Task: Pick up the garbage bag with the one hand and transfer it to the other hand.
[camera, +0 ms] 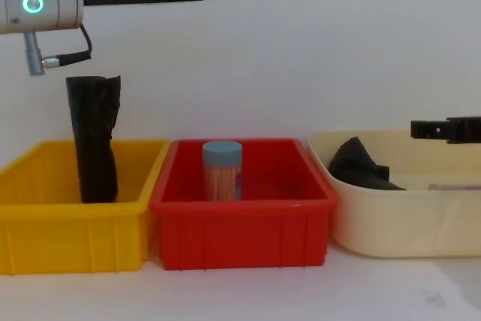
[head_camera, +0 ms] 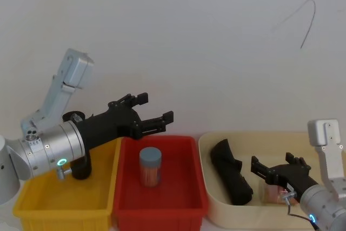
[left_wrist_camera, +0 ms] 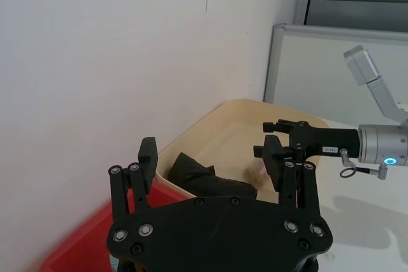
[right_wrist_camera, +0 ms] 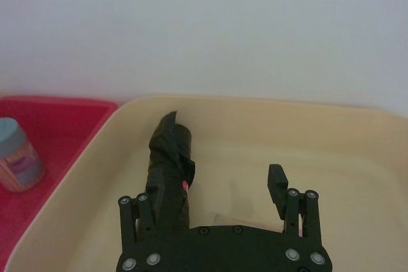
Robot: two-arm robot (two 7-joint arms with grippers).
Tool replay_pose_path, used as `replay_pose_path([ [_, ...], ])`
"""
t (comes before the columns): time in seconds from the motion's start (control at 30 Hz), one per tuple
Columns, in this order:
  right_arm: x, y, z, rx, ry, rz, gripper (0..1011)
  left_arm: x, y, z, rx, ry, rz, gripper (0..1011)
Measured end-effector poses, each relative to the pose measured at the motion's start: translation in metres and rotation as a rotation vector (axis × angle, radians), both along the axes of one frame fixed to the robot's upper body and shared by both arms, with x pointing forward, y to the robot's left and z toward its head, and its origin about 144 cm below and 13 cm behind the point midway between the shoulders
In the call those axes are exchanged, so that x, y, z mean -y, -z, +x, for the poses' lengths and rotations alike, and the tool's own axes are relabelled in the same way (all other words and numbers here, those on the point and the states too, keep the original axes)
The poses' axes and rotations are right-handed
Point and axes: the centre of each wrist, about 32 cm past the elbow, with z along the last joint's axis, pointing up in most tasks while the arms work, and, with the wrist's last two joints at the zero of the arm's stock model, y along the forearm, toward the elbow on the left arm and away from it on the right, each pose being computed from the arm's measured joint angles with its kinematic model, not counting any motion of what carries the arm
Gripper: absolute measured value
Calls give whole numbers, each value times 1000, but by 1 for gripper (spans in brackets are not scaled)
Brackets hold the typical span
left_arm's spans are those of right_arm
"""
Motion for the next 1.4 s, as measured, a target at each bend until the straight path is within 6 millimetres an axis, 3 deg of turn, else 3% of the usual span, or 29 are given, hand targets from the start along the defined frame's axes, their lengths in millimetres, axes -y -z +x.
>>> replay_pose_path([
  [0.73, -21, 20, -40, 108, -97, 48, 1000, 0, 0, 0, 0, 0, 0, 1001],
  [1.4, -29, 26, -52, 113, -125, 59, 1000, 0, 0, 0, 0, 0, 0, 1001],
])
